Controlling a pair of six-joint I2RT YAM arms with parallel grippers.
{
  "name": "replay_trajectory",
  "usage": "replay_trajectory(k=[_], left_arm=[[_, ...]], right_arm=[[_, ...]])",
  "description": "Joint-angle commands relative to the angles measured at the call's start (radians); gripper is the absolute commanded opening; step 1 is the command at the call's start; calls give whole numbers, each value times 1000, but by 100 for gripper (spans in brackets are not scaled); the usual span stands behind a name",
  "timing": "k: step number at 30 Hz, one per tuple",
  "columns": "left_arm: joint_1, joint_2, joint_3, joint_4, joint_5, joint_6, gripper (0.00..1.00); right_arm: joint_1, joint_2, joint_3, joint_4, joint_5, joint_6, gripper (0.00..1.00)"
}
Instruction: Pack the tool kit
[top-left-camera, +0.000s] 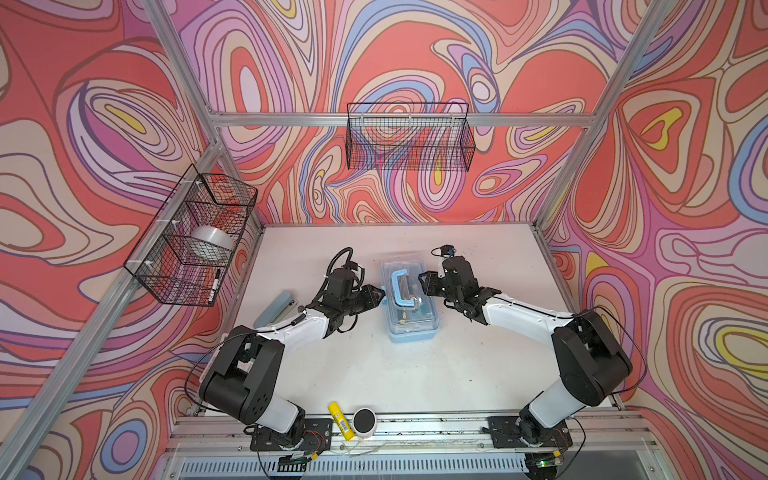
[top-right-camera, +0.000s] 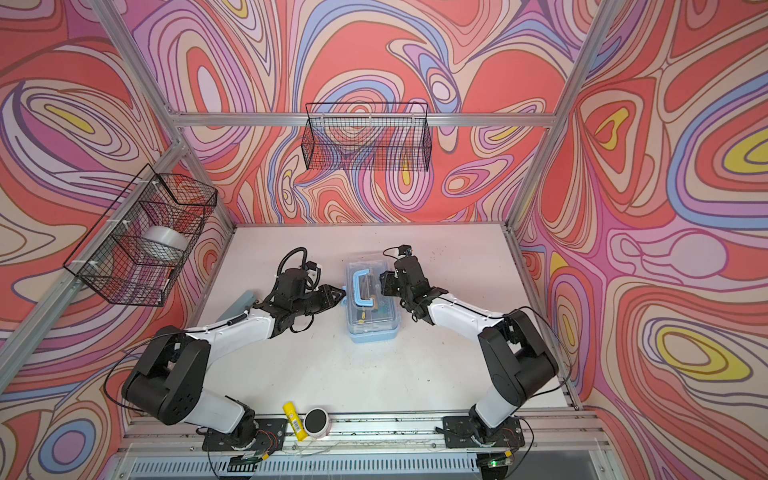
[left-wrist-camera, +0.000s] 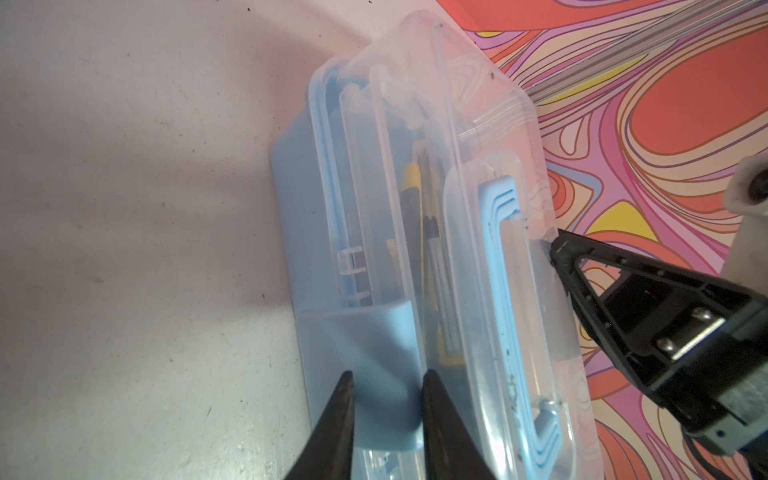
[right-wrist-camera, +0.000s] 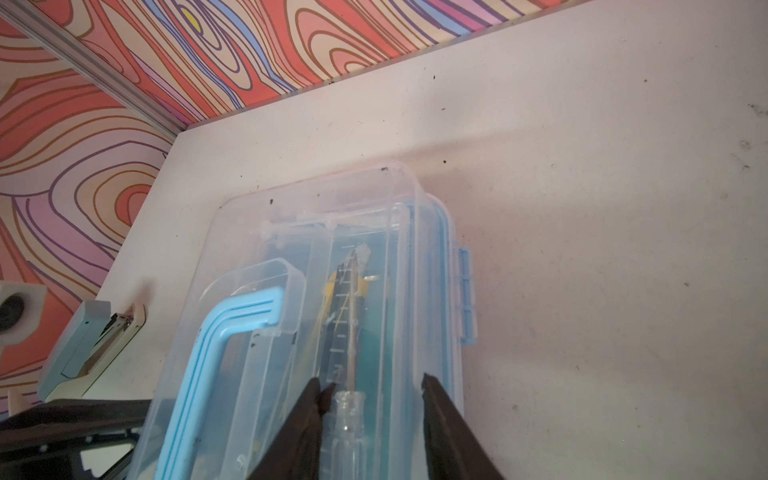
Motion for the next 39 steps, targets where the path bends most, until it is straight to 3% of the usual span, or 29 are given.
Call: replay_trajectory(k=[1,13,18,29,39], left_arm=[[-7,39,-4,44,34,-16,27],[-10,112,-49,207,103,-100,25],[-8,104,-74,235,116,-114,31],[-15,73,-118,245,124,-91,33],[-60,86,-131,266,117,-73,35]], right_arm=[[18,74,-45,-205,-70,-10,39],[18,79,-51,-201,-99,-4,38],[18,90,-42,-226,-114,3,38],[18,2,-89,-302,-136,11,50],[18,-34,-172,-201,-338,54,53]])
